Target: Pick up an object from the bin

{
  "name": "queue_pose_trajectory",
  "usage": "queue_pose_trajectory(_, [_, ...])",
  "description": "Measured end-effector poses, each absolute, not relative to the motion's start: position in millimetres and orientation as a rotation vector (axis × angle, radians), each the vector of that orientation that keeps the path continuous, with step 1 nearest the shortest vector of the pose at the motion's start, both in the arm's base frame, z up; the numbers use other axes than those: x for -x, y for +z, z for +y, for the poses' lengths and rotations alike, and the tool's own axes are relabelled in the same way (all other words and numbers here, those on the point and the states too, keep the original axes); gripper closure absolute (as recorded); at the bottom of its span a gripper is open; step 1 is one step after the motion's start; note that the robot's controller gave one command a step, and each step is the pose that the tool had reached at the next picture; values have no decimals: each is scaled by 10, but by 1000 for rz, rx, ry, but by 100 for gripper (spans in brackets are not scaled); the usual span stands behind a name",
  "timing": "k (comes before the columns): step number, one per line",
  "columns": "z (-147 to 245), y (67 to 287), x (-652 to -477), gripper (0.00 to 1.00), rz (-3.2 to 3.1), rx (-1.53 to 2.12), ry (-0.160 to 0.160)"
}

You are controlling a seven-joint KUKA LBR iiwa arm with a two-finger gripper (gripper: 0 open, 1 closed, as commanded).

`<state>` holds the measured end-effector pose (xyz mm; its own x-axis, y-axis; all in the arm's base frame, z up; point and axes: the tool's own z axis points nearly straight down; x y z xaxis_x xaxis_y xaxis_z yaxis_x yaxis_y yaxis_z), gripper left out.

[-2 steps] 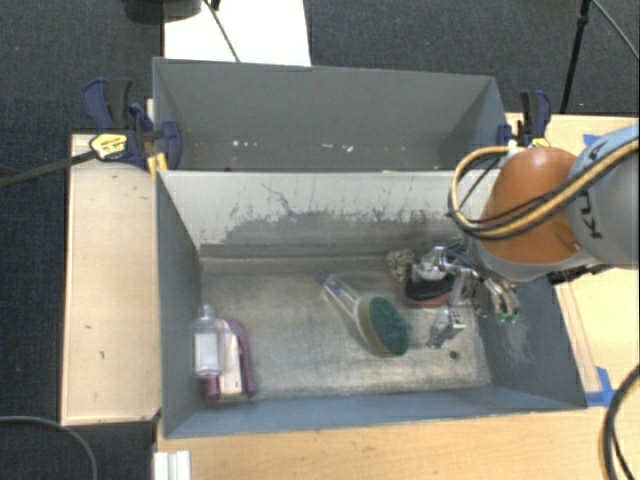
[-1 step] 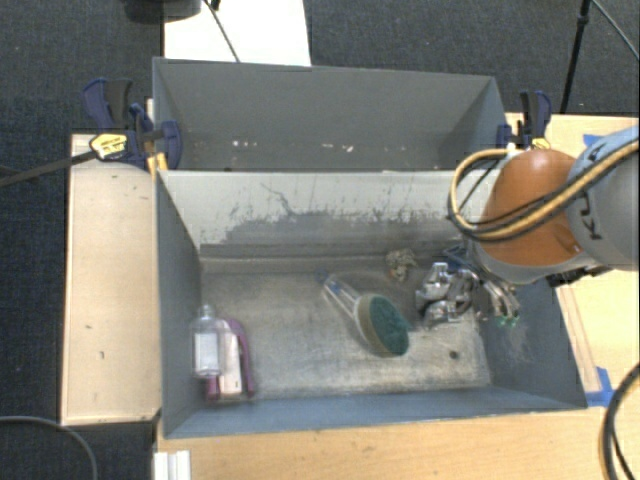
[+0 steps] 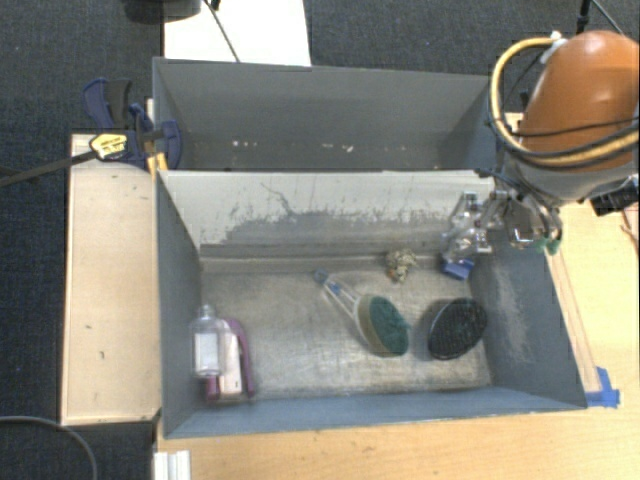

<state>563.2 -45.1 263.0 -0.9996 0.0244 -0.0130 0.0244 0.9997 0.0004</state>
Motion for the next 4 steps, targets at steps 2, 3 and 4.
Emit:
queue_pose_trajectory(2, [-431,1486,-5562,0,3125,-364,1])
queue_pose_trajectory(3, [120,750,-5392,0,3140,-97,-2])
queue_pose_trajectory(4, [123,773,-5399,100,3138,-96,2])
